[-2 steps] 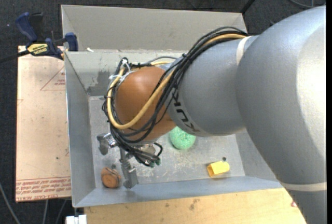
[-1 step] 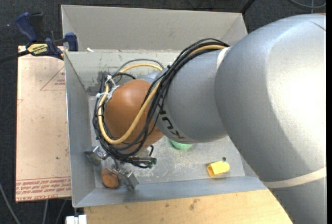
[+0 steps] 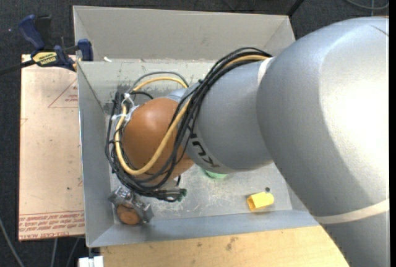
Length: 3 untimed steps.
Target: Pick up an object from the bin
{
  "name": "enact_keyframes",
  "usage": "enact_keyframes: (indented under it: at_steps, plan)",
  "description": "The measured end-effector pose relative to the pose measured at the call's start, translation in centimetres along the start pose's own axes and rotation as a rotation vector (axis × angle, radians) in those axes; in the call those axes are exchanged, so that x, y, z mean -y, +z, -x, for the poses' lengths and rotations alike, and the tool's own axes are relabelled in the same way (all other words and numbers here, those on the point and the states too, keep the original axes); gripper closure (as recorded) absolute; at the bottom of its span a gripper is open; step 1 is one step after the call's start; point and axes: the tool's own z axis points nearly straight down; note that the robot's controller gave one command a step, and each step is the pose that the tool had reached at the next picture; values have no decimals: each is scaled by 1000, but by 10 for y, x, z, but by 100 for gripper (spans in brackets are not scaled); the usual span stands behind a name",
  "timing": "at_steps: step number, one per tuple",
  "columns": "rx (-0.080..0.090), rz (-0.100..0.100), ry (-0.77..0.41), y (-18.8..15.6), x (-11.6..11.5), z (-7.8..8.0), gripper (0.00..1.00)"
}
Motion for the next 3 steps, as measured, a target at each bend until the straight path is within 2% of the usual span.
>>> enact_keyframes:
  at_steps: [3]
  plan:
    - [-5, 2, 1, -13, -1, -1, 100]
